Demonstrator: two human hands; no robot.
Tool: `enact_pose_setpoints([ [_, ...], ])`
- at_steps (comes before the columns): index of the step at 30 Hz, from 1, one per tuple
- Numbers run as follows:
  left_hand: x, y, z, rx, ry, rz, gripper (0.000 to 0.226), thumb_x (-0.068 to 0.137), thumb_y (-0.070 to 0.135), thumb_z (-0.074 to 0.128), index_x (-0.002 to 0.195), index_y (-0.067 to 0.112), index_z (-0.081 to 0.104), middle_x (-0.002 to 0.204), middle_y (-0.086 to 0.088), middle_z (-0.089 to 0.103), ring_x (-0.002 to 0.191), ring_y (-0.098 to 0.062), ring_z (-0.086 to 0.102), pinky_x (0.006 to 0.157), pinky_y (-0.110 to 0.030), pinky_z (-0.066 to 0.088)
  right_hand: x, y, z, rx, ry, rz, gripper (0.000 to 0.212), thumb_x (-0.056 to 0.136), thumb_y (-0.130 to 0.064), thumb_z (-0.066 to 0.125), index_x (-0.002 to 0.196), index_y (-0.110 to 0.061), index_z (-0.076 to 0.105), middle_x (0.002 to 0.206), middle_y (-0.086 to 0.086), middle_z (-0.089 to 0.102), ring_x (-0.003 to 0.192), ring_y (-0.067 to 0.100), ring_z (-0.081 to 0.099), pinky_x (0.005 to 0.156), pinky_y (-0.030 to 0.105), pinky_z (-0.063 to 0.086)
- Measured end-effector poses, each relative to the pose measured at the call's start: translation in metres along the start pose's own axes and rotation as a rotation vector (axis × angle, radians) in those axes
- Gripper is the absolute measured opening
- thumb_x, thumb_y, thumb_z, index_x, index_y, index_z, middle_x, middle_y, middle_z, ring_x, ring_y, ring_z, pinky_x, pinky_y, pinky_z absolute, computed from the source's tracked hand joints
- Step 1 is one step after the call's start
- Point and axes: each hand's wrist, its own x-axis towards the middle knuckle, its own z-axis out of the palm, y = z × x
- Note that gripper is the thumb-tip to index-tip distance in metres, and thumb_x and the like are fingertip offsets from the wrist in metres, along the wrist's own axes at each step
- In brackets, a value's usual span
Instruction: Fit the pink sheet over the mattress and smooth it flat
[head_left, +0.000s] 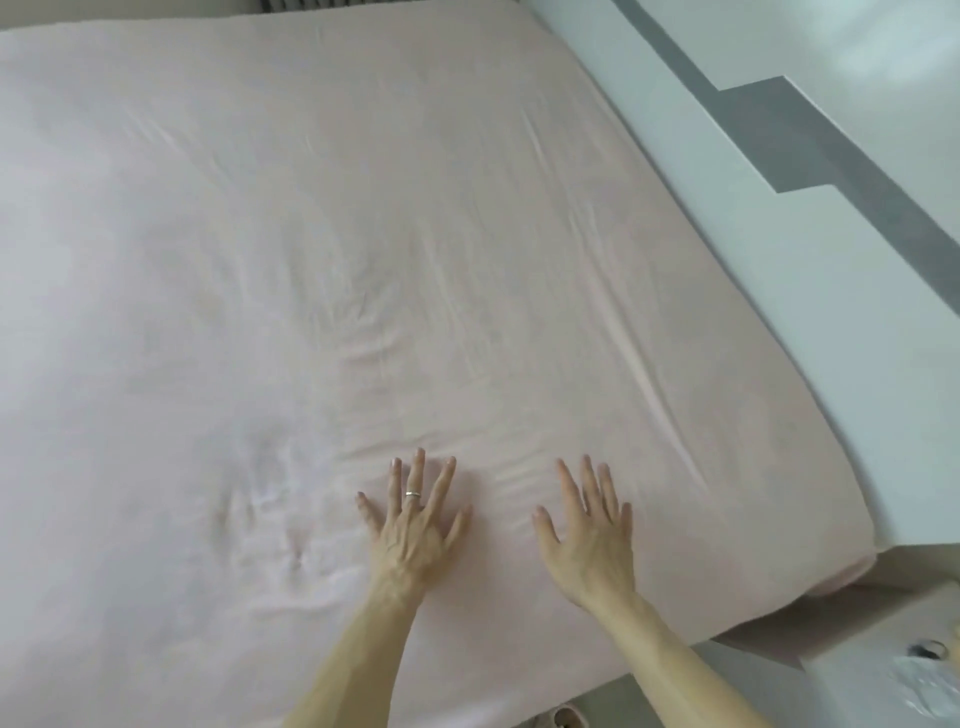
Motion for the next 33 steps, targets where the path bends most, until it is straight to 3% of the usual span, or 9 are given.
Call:
enact_pose_setpoints([
  [4,0.009,0.054,0.014,-0.015,-0.055,0.07,0.074,0.076,0.069,-0.008,0.148,0.051,-0.01,0.162,0.011,-0.017,0.144,-0.012,-0.024,0.116,-0.06,-0.007,0.023,0.031,0.008,-0.156,-0.086,-0.274,0.066,0.095,-0.044,0.014,0.158,-0.027,0.01,0.165,-0.003,-0.004,0.148,0.011,-0.015,0.122,0.05,0.007],
  [7,0.016,0.082,0.026,0.026,-0.056,0.078,0.076,0.076,0.066,-0.01,0.15,0.051,-0.008,0.163,0.01,-0.015,0.149,-0.015,-0.019,0.118,-0.058,-0.006,0.053,0.074,0.015,-0.26,-0.088,-0.283,0.061,0.096,-0.044,0.027,0.154,-0.024,0.031,0.162,0.002,0.024,0.15,0.02,0.019,0.113,0.058,0.031],
  [9,0.026,0.103,0.04,0.043,-0.014,0.058,0.072,0.079,0.064,-0.009,0.15,0.052,-0.007,0.164,0.01,-0.013,0.15,-0.017,-0.016,0.117,-0.057,-0.006,0.085,0.112,0.008,-0.281,-0.034,-0.275,0.06,0.096,-0.052,0.031,0.15,-0.027,0.038,0.159,0.001,0.033,0.148,0.019,0.028,0.115,0.056,0.027],
  [12,0.039,0.131,0.056,0.036,0.073,-0.01,0.067,0.085,0.062,-0.002,0.151,0.051,-0.001,0.165,0.007,-0.005,0.151,-0.018,-0.011,0.117,-0.057,-0.005,0.126,0.171,-0.026,-0.301,0.109,-0.185,0.064,0.096,-0.057,0.026,0.153,-0.028,0.032,0.162,0.0,0.024,0.15,0.017,0.019,0.119,0.048,0.011],
  [18,0.066,0.217,0.073,-0.02,0.115,-0.074,0.062,0.09,0.062,0.006,0.151,0.052,-0.001,0.165,0.01,-0.008,0.151,-0.015,-0.014,0.117,-0.055,-0.009,0.14,0.308,-0.101,-0.197,0.294,0.106,0.071,0.097,-0.063,0.028,0.157,-0.027,0.018,0.163,0.005,0.022,0.148,0.025,0.024,0.118,0.047,0.022],
  [23,0.08,0.282,0.084,-0.096,0.118,-0.165,0.06,0.098,0.059,0.02,0.153,0.048,-0.002,0.164,0.008,-0.012,0.15,-0.015,-0.017,0.117,-0.056,-0.013,0.126,0.344,-0.11,0.032,0.233,0.095,0.072,0.098,-0.061,0.031,0.158,-0.025,0.012,0.16,0.003,0.029,0.144,0.023,0.033,0.117,0.038,0.028],
  [30,0.074,0.285,0.075,-0.036,0.034,-0.176,0.066,0.093,0.068,0.015,0.151,0.049,-0.009,0.162,0.011,-0.018,0.149,-0.013,-0.021,0.117,-0.054,-0.016,0.09,0.348,-0.115,0.125,0.095,0.327,0.08,0.095,-0.064,0.029,0.151,-0.008,0.025,0.149,0.015,0.043,0.135,0.029,0.045,0.11,0.042,0.039],
  [33,0.076,0.283,0.077,-0.021,0.006,-0.151,0.067,0.091,0.071,0.012,0.15,0.05,-0.014,0.161,0.012,-0.022,0.147,-0.012,-0.025,0.116,-0.055,-0.018,0.09,0.331,-0.147,0.298,0.006,0.427,0.077,0.093,-0.055,0.046,0.15,-0.008,0.026,0.15,0.016,0.038,0.137,0.031,0.038,0.112,0.046,0.035],
])
